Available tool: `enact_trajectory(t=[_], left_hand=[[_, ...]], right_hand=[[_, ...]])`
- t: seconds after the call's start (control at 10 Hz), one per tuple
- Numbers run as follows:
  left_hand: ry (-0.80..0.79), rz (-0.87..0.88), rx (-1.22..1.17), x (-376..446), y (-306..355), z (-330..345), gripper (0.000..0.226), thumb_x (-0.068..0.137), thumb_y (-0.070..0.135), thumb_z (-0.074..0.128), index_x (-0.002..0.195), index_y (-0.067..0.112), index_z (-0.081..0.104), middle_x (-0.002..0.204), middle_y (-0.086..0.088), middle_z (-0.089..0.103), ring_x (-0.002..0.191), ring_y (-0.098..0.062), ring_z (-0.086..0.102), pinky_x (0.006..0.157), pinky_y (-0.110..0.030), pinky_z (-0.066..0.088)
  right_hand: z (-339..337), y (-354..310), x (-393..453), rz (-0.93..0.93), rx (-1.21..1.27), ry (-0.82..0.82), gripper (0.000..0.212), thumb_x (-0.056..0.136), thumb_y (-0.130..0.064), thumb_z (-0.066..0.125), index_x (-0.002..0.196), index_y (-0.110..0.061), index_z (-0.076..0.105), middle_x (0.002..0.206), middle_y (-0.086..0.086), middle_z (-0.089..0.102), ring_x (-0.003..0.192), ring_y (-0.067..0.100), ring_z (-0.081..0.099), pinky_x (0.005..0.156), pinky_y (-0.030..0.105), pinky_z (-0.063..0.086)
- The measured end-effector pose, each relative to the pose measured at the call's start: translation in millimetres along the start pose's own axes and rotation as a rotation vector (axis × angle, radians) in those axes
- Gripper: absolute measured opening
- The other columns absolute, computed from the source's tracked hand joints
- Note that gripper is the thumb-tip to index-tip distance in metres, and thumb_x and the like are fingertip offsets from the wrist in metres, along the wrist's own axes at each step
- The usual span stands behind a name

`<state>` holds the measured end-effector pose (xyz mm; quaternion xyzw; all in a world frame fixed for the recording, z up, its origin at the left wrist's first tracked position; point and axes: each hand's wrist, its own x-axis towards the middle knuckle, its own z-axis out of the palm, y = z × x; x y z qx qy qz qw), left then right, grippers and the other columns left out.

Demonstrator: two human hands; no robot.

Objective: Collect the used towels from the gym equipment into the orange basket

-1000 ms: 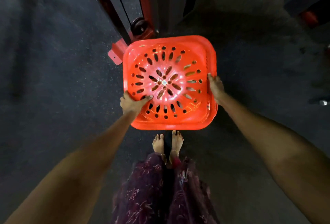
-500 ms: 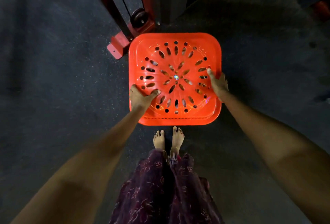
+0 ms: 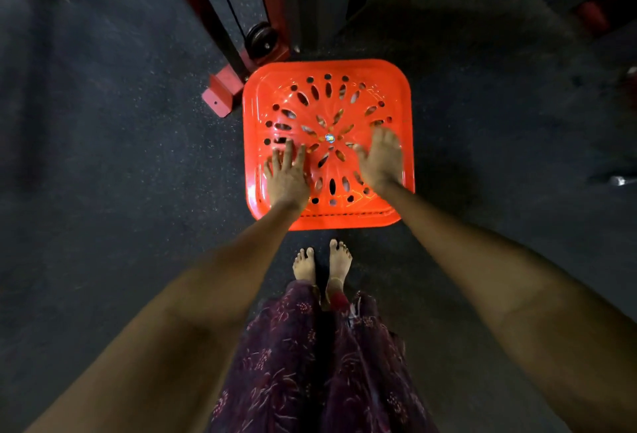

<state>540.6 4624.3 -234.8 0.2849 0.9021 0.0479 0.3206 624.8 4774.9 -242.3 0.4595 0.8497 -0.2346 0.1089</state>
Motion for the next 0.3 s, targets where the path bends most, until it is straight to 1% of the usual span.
enact_trajectory(t=[0.1,0.2,0.3], left_hand=[[-0.09,-0.017,-0.012,-20.5,4.8,8.7,0.066,0.098,0.031,0.038,0.152,0.024,0.0,0.16,-0.003,-0.01,0.147,-0.03,-0.008,0.12,-0.044,0.0],[-0.236,-0.032,-0.031,-47.7,7.6,-3.9,0.071,0.095,0.025,0.046,0.152,0.026,0.004,0.161,-0.001,-0.006,0.148,-0.03,-0.003,0.12,-0.044,0.007],[-0.259,-0.031,-0.139,-84.7,12.1,-26.2,0.079,0.09,0.022,0.052,0.152,0.027,0.003,0.161,-0.003,-0.001,0.148,-0.029,0.008,0.119,-0.044,0.019]], right_hand=[[14.0,0.0,-51.1,-0.085,-0.039,-0.23,0.068,0.095,-0.037,0.048,0.15,-0.012,0.017,0.16,0.008,0.004,0.148,0.027,0.009,0.115,0.044,0.031],[5.4,2.7,-84.2,0.012,0.103,-0.448,0.068,0.093,-0.025,0.055,0.151,-0.014,0.02,0.16,0.006,0.009,0.145,0.025,0.021,0.112,0.04,0.036],[-15.6,6.2,-113.1,0.093,0.219,-0.554,0.046,0.091,-0.022,0.057,0.134,-0.005,0.05,0.139,0.016,0.05,0.126,0.028,0.05,0.1,0.032,0.041]])
